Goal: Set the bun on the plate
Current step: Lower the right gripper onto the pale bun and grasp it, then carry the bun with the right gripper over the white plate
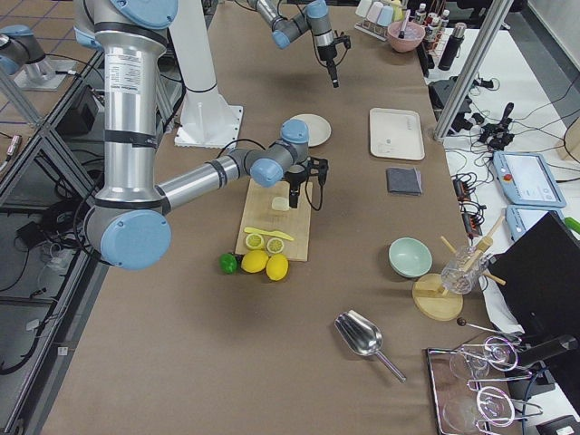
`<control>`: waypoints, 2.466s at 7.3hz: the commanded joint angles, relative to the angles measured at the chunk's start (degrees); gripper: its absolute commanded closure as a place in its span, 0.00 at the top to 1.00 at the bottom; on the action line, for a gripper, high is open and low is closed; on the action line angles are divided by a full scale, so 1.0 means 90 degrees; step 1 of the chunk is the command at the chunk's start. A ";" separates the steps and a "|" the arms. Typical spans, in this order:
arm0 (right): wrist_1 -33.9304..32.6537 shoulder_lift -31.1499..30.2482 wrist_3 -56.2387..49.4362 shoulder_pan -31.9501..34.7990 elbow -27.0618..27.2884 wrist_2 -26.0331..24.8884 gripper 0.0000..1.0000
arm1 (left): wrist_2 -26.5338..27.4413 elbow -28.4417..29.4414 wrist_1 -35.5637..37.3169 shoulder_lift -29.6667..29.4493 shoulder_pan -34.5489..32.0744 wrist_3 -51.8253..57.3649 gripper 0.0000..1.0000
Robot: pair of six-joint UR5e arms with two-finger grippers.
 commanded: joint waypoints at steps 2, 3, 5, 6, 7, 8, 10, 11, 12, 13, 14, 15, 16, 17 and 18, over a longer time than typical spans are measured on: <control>0.0075 -0.0090 0.0495 -0.0497 -0.0017 -0.0336 0.92 | -0.0003 -0.0011 0.0004 0.0041 -0.0023 0.0019 0.98; 0.0075 -0.0148 0.0506 -0.0526 -0.0017 -0.0346 0.74 | -0.0003 -0.0001 0.0004 0.0041 -0.0043 0.0028 0.98; 0.0075 -0.0129 0.0525 -0.0566 0.0002 -0.0366 0.04 | -0.0003 -0.0011 0.0004 0.0041 -0.0101 0.0048 0.98; 0.0075 -0.0119 0.0506 -0.0566 0.0021 -0.0405 0.00 | -0.0003 -0.0020 0.0004 0.0051 -0.0111 0.0319 0.98; 0.0066 -0.0081 0.0506 -0.0556 0.0215 -0.0366 0.00 | -0.0012 -0.0069 0.0004 0.0080 -0.0160 0.0341 0.98; -0.0012 0.0026 0.0496 -0.0392 0.0478 -0.0221 0.00 | -0.0022 -0.0118 0.0004 0.0148 -0.0170 0.0351 0.98; -0.1301 0.1491 0.0525 -0.0204 0.0530 0.0103 0.00 | -0.0032 -0.0118 -0.0005 0.0332 -0.0345 0.0718 0.98; -0.2597 0.2652 0.0545 -0.0417 0.0471 -0.0013 0.00 | -0.0051 -0.0118 -0.0015 0.0459 -0.0452 0.0828 0.98; -0.3258 0.3418 0.0603 -0.0806 0.0413 -0.0362 0.00 | -0.0051 -0.0118 -0.0034 0.0509 -0.0473 0.0829 0.98; -0.3284 0.3928 0.0787 -0.1081 0.0016 -0.0656 0.00 | -0.0051 -0.0118 -0.0035 0.0519 -0.0502 0.0829 0.98; -0.3284 0.4513 0.0789 -0.1219 -0.0549 -0.0814 0.00 | -0.0138 -0.0128 -0.0093 0.0655 -0.0579 0.0839 0.98; -0.3255 0.4829 0.0770 -0.1230 -0.0903 -0.0921 0.00 | -0.0236 -0.0128 -0.0093 0.0695 -0.0677 0.0849 0.98; -0.3013 0.5035 0.0702 -0.1259 -0.1419 -0.1048 0.00 | -0.0237 -0.0118 -0.0093 0.0705 -0.0678 0.0849 0.98; -0.2440 0.5356 0.0759 -0.1259 -0.2187 -0.1088 0.00 | -0.0237 -0.0108 -0.0093 0.0705 -0.0697 0.0849 0.98; -0.2125 0.5388 0.0769 -0.1278 -0.2495 -0.1089 0.00 | -0.0237 -0.0089 -0.0093 0.0705 -0.0717 0.0849 0.98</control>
